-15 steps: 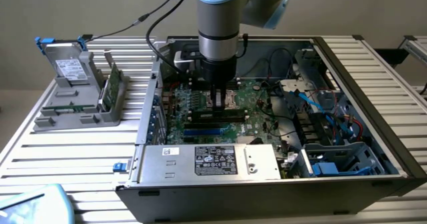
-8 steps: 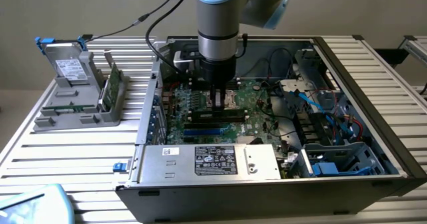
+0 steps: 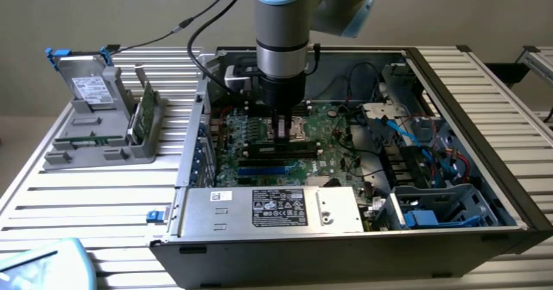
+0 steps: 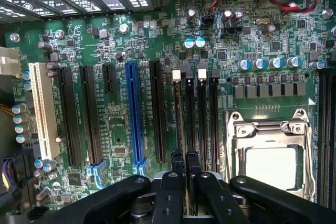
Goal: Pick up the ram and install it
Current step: 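Press down the ram until it locks into place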
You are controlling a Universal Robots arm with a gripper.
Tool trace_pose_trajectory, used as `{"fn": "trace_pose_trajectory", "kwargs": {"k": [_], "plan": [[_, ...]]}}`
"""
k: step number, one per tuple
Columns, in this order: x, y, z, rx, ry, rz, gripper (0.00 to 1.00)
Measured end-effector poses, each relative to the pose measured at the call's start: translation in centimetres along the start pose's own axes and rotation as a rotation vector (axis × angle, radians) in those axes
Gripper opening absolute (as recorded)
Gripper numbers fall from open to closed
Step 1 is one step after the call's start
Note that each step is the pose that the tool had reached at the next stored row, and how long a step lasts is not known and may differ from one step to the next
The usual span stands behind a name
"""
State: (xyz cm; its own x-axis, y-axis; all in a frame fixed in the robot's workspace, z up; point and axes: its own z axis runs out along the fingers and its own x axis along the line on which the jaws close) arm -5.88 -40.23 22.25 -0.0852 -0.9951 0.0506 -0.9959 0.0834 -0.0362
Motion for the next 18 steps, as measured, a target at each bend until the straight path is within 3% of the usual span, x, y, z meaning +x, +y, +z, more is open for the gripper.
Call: {"fn": "trace_pose_trajectory", "kwargs": {"k": [18], "plan": [[-0.02,0.0,0.15,-0.0018,0.0012,0.035,0.14]]}}
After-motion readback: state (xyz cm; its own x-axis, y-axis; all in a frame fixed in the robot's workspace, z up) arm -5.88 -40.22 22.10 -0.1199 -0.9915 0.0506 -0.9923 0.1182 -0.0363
